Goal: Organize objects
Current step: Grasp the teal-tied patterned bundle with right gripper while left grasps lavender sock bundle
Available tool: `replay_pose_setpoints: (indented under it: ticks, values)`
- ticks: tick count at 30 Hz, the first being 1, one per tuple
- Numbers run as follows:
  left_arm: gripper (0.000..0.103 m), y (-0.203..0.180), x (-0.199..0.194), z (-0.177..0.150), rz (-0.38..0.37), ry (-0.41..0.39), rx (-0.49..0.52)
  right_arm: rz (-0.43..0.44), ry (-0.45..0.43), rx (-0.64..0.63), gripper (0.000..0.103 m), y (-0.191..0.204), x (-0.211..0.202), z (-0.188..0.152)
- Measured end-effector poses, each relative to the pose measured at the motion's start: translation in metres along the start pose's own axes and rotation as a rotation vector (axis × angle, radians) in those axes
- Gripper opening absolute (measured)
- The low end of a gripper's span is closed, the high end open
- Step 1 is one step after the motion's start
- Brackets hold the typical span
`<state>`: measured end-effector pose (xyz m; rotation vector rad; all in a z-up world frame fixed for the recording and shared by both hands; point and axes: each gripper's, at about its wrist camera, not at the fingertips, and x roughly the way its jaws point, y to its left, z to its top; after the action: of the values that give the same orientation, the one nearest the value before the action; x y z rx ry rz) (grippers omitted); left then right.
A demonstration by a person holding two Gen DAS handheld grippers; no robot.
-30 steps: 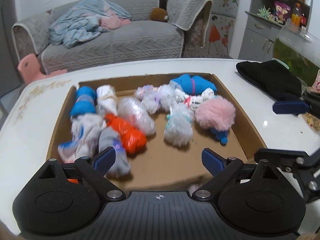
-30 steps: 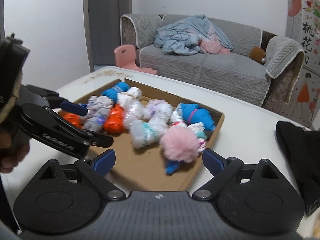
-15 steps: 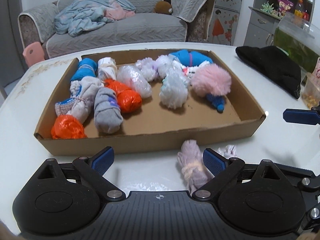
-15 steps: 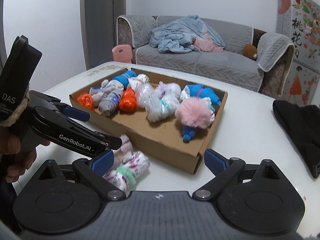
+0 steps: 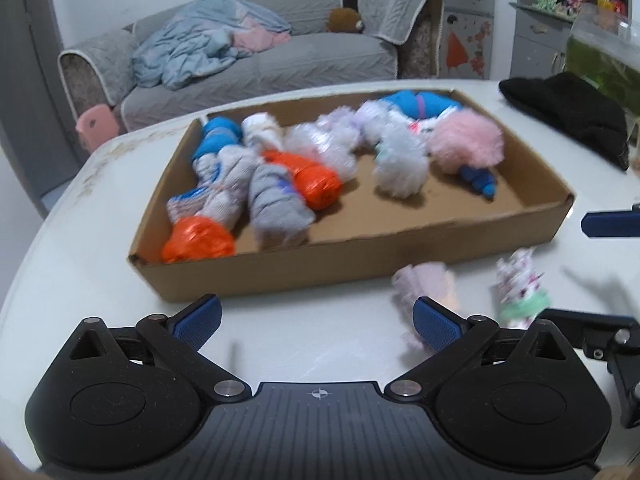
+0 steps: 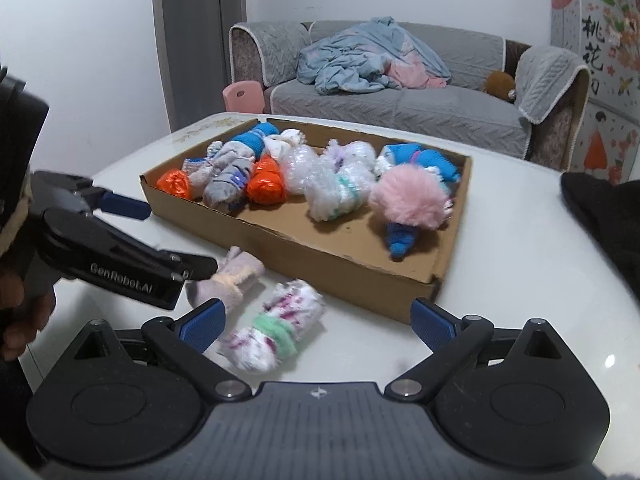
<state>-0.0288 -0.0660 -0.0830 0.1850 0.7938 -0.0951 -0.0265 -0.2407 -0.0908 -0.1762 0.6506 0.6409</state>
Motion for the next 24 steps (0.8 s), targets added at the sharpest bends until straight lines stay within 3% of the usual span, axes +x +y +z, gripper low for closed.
replay_pose_setpoints:
  ticks: [3,5,7,12,24]
  values:
    - [0.102,0.008,0.001,-0.006,-0.006,0.018,-0.020,0.009,0.010,-0.004,0.098,0.008,0.011,-0.003]
    - [0.102,0.013,-0.004,-0.008,-0.023,0.015,-0.046,0.021,0.021,0.003,0.085,0.012,0.018,-0.005]
    - [0.102,0.017,-0.010,-0.009,-0.041,0.006,-0.076,0.040,0.040,0.018,0.060,0.011,0.023,-0.008]
    - [0.102,0.013,-0.017,-0.006,-0.151,-0.004,-0.180,0.074,0.043,0.051,0.040,-0.001,0.017,-0.013]
    - [0.100,-0.046,0.008,0.002,-0.222,-0.007,-0.136,0.001,0.019,0.057,0.038,-0.040,-0.021,-0.038]
